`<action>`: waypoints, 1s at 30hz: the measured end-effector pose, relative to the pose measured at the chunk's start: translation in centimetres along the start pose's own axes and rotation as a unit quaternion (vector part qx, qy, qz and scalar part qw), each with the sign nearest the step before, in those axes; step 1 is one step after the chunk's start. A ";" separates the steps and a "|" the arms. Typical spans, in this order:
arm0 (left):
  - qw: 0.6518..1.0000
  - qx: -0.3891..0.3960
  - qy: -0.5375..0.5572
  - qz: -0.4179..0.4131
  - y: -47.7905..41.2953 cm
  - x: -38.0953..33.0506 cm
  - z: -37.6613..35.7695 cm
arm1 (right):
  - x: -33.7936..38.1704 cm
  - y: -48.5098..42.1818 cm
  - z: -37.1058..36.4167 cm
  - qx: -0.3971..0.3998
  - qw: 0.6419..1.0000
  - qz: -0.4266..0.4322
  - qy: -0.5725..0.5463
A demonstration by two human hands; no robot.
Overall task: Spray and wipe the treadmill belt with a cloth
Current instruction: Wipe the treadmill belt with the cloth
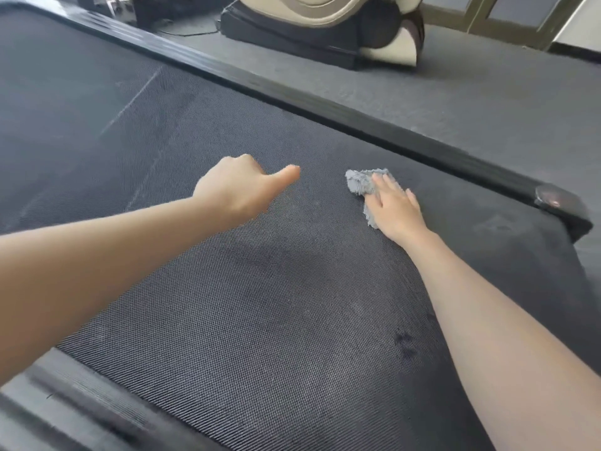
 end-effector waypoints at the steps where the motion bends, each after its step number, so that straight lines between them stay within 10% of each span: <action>1: 1.000 0.005 0.010 0.008 -0.2 0.0 0.1 | 0.0 0.0 0.0 -0.001 1.000 -0.001 -0.001; 7: 0.997 -0.071 0.008 -0.038 0.2 -1.4 0.5 | -0.1 -0.1 0.0 -0.002 1.000 -0.006 -0.005; 19: 0.995 0.050 0.063 -0.064 1.2 -1.1 -0.9 | 4.5 0.3 0.7 0.034 0.999 -0.005 -0.005; 30: 0.996 0.023 0.046 -0.069 3.1 0.5 0.7 | 12.6 16.3 -3.3 0.134 0.921 0.366 -0.028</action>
Point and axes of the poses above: each hand's wrist, its own y-axis away from the middle knuckle, its own z-axis out of the back of the hand, x = y × z, the point moved 6 cm from there along -y, towards the middle knuckle, and after that the axes turned 6 degrees about -z, right-handed, at the moved point
